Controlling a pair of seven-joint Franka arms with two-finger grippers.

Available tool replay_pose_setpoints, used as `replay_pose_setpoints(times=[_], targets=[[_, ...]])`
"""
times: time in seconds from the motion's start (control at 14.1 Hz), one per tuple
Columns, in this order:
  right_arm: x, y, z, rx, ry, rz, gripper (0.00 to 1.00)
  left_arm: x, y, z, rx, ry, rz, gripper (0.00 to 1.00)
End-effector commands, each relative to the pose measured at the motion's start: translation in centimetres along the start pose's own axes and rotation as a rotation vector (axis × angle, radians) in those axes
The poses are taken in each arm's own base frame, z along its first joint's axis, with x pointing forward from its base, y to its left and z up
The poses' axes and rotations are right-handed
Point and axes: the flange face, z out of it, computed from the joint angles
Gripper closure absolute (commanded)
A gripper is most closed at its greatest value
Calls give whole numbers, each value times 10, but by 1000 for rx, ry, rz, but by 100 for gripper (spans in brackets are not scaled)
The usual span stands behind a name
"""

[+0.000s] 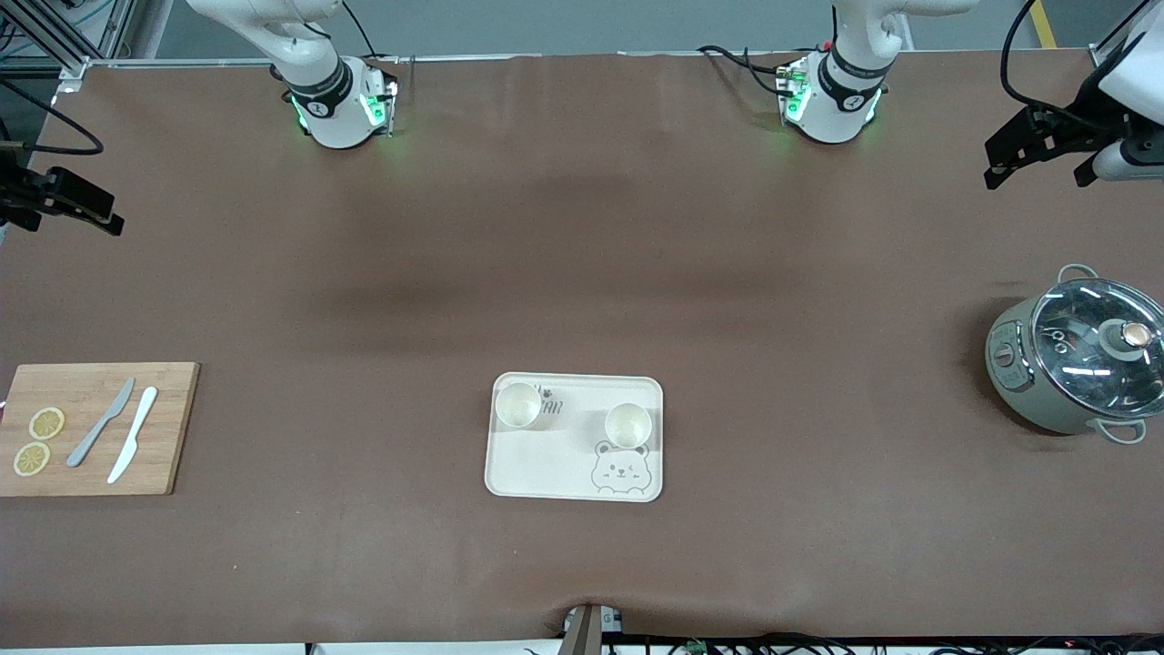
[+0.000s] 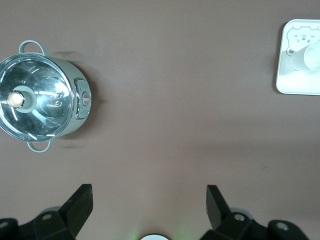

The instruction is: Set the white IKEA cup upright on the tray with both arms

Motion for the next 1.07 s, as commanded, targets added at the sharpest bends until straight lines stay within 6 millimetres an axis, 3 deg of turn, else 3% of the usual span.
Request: replay_pose_setpoints(times=[0.0,1.0], targets=[[0,1,-4,18,-2,0,0,-7,-4,-8,-18,3,6,0],[1,4,-2,18,-7,9,0,0,-3,-13,-15,-5,-10,0]])
